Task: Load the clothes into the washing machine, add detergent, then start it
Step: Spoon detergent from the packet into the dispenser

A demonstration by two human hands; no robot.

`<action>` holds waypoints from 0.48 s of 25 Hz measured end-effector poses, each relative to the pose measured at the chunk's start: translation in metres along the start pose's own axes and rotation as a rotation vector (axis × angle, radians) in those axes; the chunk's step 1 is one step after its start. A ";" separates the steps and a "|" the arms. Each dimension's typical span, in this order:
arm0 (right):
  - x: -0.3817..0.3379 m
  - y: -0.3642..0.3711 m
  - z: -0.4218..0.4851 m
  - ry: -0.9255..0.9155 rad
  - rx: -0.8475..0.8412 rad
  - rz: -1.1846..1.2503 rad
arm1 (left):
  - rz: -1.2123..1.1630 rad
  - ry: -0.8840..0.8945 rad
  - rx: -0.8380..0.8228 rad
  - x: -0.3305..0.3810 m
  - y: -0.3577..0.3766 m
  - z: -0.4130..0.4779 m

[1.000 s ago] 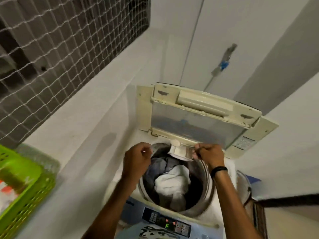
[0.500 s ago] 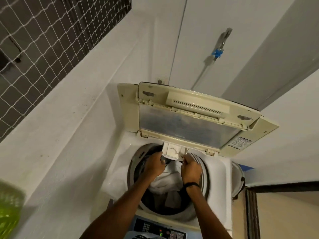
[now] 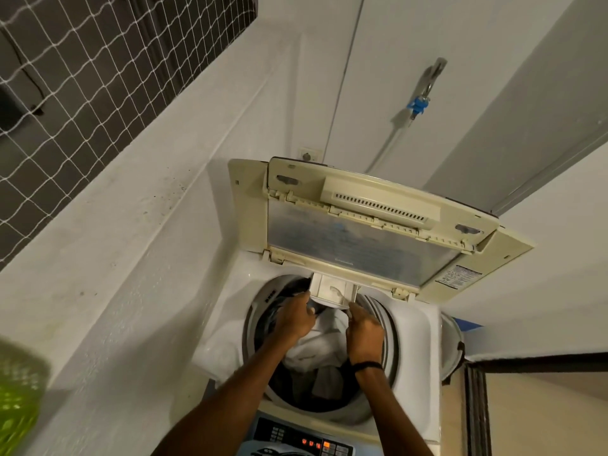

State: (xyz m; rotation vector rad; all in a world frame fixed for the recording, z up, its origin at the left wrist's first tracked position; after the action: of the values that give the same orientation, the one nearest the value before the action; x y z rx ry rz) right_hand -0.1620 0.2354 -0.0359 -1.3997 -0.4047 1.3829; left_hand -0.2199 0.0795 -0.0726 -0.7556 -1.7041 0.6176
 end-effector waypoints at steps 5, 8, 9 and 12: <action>-0.004 -0.017 0.002 0.139 0.123 0.054 | -0.010 -0.017 -0.011 0.000 -0.003 -0.006; -0.002 -0.026 0.000 0.444 0.095 0.179 | -0.042 -0.016 0.041 0.005 -0.014 -0.012; 0.004 -0.024 -0.005 0.554 0.055 0.253 | -0.054 -0.021 0.065 0.005 -0.020 -0.015; 0.019 -0.017 -0.018 0.843 -0.057 0.546 | -0.140 -0.040 0.125 0.004 -0.041 -0.028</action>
State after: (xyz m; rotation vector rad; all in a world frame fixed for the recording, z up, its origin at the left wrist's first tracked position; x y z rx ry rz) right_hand -0.1342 0.2493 -0.0355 -2.0747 0.5271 1.0445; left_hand -0.2009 0.0567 -0.0333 -0.5340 -1.7213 0.6382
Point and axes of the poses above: each hand's wrist, its own z-axis towards the middle knuckle, its own y-axis out of the palm, x = y × z, the point moved 4 cm from there along z, towards the middle knuckle, and after that the axes turned 15 degrees about x, right-handed, at the moved point
